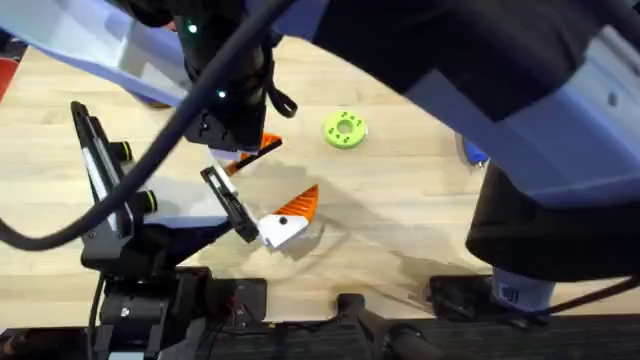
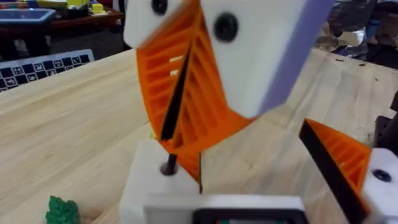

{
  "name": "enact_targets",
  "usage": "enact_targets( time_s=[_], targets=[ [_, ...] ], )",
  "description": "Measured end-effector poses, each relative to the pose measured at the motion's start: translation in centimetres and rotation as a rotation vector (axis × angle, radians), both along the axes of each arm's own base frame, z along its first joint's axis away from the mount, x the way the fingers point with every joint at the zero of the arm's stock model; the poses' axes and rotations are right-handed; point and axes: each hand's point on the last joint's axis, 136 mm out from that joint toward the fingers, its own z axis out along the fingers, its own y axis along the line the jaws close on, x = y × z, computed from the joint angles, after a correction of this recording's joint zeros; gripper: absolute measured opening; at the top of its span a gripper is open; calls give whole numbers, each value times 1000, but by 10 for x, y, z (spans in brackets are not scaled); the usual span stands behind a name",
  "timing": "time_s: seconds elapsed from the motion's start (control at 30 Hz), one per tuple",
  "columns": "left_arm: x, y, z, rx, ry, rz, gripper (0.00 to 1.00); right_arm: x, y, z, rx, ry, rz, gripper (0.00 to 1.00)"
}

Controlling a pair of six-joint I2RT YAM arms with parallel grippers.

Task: Pick up the gripper from the table and insert it into the empty holder that is missing its gripper. Then pick up a screw, insert it into the mounting hole, and use the screwdriver to tighten it. Finally, clean up the table by picking up the vegetable and placing it into the bucket.

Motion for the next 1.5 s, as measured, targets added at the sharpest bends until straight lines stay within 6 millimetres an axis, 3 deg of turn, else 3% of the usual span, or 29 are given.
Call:
enact_targets(
  time_s=[1.23, 1.5],
  targets=[
    [0, 0, 0, -6, 8, 1, 985, -2, 10, -5, 9, 0, 12, 6],
    [0, 0, -2, -15, 31, 1, 985, 0, 15, -16, -4, 7, 13, 6]
  ],
)
